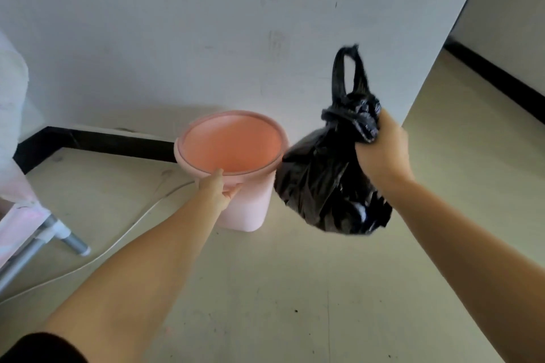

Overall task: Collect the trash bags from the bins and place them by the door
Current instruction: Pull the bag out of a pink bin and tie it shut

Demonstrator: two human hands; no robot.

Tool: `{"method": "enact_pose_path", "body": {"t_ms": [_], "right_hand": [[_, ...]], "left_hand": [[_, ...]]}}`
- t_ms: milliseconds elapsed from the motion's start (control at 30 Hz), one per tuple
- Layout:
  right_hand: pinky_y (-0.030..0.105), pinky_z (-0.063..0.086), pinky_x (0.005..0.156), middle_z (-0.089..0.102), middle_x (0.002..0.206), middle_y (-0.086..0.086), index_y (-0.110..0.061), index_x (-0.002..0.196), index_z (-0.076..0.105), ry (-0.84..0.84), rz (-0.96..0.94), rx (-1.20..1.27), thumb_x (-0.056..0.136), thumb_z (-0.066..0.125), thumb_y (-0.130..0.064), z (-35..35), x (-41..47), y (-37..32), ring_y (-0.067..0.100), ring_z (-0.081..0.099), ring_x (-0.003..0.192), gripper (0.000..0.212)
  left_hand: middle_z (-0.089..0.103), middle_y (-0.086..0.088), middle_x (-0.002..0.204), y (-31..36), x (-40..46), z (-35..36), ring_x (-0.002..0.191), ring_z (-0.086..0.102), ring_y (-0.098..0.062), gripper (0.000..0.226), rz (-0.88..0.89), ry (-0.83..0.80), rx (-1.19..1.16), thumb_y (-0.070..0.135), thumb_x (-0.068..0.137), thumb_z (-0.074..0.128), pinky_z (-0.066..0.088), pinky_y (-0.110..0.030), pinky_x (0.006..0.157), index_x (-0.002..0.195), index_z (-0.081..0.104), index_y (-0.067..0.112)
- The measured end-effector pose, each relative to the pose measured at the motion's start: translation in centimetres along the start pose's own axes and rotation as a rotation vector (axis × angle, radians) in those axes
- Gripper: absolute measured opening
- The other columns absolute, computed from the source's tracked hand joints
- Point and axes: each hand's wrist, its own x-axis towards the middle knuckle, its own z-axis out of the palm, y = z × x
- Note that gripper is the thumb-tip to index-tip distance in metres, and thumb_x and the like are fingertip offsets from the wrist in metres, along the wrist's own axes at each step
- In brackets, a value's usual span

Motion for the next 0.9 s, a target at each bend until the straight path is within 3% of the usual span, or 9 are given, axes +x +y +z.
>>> {"method": "enact_pose_path", "body": {"t_ms": [167,267,367,500,600,667,733,800,900], "right_hand": [[0.035,0.048,0.079,0.064,0.099,0.006,-0.017,0.103,0.059,-0.258,0.178,-0.113,0.083,0.052,-0.007,3.6,-4.6,6.2,0.024,0.058,0.093,0.023],[0.032,0.047,0.074,0.063,0.101,0.009,-0.014,0.108,0.057,-0.449,0.354,-0.142,0.082,0.051,-0.008,5.5,-7.4,9.1,0.026,0.06,0.091,0.027],[0.034,0.052,0.072,0.067,0.096,0.008,-0.014,0.105,0.06,-0.637,0.362,-0.156,0.082,0.056,-0.017,6.5,-9.2,10.3,0.024,0.064,0.088,0.024],[0.038,0.057,0.077,0.068,0.092,0.008,-0.018,0.098,0.065,-0.741,0.36,-0.054,0.076,0.063,-0.024,6.1,-9.0,10.0,0.021,0.066,0.087,0.023],[0.032,0.055,0.081,0.066,0.102,0.006,-0.018,0.108,0.058,-0.861,0.405,0.047,0.071,0.073,-0.018,4.4,-8.4,9.2,0.018,0.063,0.094,0.04],[0.018,0.046,0.076,0.06,0.108,-0.004,-0.024,0.117,0.048,-1.006,0.477,0.145,0.075,0.074,-0.02,2.9,-7.6,8.2,0.008,0.058,0.097,0.049],[0.023,0.039,0.082,0.056,0.119,-0.011,-0.031,0.122,0.046,-1.057,0.525,0.155,0.069,0.071,-0.042,1.8,-6.7,7.9,0.006,0.052,0.108,0.059],[0.034,0.036,0.09,0.057,0.123,-0.01,-0.029,0.119,0.053,-0.945,0.536,0.158,0.074,0.068,-0.051,1.6,-5.9,7.9,0.011,0.051,0.114,0.053],[0.032,0.039,0.085,0.059,0.092,-0.003,-0.019,0.095,0.057,-0.591,0.483,0.243,0.085,0.066,-0.034,2.0,-5.0,8.0,0.014,0.054,0.09,0.021]], "left_hand": [[0.035,-0.013,0.142,-1.8,-3.2,-0.3,0.132,0.038,-0.035,0.06,-0.04,-0.122,0.128,0.021,0.089,0.062,0.049,-0.044,0.094,0.141,0.034,0.013],[0.049,-0.012,0.129,-4.6,-7.0,0.1,0.118,0.053,-0.027,0.052,-0.072,-0.353,0.609,0.024,0.093,0.057,0.047,-0.042,0.099,0.139,0.038,0.008],[0.052,0.0,0.134,-6.7,-9.7,0.2,0.121,0.051,-0.013,0.059,0.116,-0.687,1.176,0.041,0.093,0.053,0.043,-0.032,0.102,0.143,0.032,0.017],[0.055,0.006,0.129,-8.3,-11.0,0.5,0.115,0.056,-0.011,0.065,0.226,-0.894,1.426,0.04,0.084,0.065,0.044,-0.025,0.097,0.138,0.036,0.02],[0.064,-0.007,0.105,-8.3,-10.6,1.3,0.098,0.062,-0.024,0.023,0.582,-0.711,1.478,0.015,0.092,0.053,0.048,-0.032,0.083,0.113,0.055,0.008],[0.066,-0.009,0.099,-7.5,-10.1,1.6,0.098,0.062,-0.026,0.02,0.62,-0.656,1.38,0.003,0.092,0.045,0.049,-0.037,0.089,0.104,0.061,0.004],[0.067,-0.001,0.091,-6.7,-9.8,1.4,0.092,0.064,-0.018,0.026,0.575,-0.667,1.274,-0.002,0.092,0.042,0.05,-0.032,0.091,0.098,0.065,0.008],[0.066,0.006,0.083,-6.0,-9.5,1.1,0.082,0.062,-0.009,0.029,0.558,-0.659,1.175,-0.003,0.091,0.043,0.05,-0.026,0.086,0.089,0.065,0.015],[0.064,0.006,0.075,-5.0,-9.7,0.9,0.067,0.059,-0.003,0.031,0.51,-0.713,1.042,-0.004,0.089,0.044,0.048,-0.021,0.075,0.082,0.065,0.017]]}}
